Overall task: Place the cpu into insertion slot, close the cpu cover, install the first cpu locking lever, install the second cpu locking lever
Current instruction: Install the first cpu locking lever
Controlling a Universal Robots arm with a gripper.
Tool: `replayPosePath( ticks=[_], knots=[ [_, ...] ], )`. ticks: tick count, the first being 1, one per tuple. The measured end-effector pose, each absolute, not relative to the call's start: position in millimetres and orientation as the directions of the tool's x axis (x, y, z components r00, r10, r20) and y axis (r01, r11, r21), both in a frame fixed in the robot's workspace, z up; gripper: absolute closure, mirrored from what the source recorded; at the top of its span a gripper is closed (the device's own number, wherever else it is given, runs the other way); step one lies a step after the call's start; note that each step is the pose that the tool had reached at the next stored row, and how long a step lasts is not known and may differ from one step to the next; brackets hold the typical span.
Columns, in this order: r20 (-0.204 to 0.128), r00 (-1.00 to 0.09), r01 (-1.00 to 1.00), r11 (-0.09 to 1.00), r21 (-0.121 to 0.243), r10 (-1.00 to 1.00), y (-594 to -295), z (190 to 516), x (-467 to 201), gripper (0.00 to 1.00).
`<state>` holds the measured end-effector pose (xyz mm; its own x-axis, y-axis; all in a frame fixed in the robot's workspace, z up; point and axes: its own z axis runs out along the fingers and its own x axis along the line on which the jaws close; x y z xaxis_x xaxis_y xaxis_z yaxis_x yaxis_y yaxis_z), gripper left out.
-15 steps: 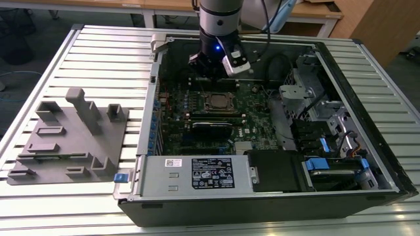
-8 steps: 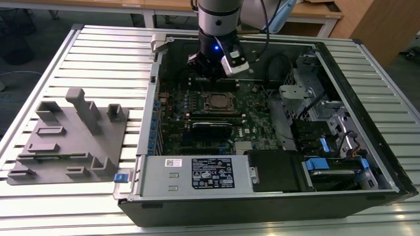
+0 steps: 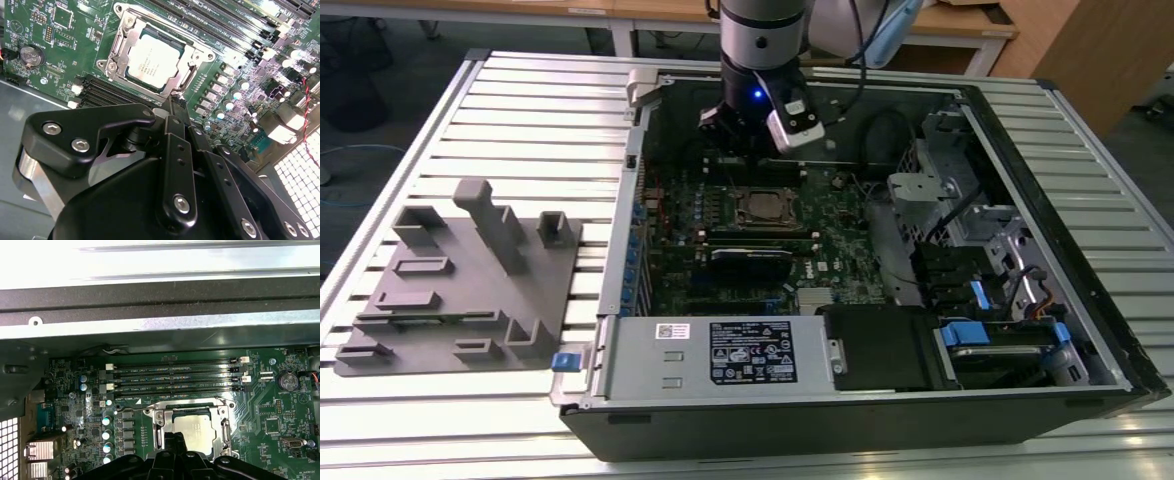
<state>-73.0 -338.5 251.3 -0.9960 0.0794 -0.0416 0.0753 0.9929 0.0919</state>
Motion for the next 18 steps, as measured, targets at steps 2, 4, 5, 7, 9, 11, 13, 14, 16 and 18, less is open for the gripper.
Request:
replayPosePath(
  ticks=[2,4,5,7,9,11,13,14,16,18],
  knots=[
    [-0.042,-0.996,0.075,0.993,0.092,0.079,-338.5,251.3,-73.0,0.90],
    [-0.041,-0.996,0.075,0.993,0.092,0.079,-338.5,251.8,-73.0,0.90],
    [-0.041,-0.996,0.075,0.993,0.091,0.079,-338.5,252.3,-73.0,0.90],
    [-0.042,-0.996,0.075,0.993,0.092,0.079,-338.5,253.2,-73.0,0.90],
    [-0.042,-0.996,0.075,0.993,0.092,0.079,-338.5,254.7,-73.0,0.90],
    [-0.042,-0.996,0.075,0.993,0.092,0.079,-338.5,256.7,-73.0,0.90],
    [-0.042,-0.996,0.075,0.993,0.092,0.079,-338.5,258.8,-73.0,0.90],
    [-0.042,-0.996,0.075,0.993,0.092,0.079,-338.5,259.4,-73.0,0.90],
    [-0.042,-0.996,0.075,0.993,0.092,0.079,-338.5,259.3,-73.0,0.90],
    [-0.042,-0.996,0.075,0.993,0.092,0.079,-338.5,259.5,-73.0,0.90]
  ],
)
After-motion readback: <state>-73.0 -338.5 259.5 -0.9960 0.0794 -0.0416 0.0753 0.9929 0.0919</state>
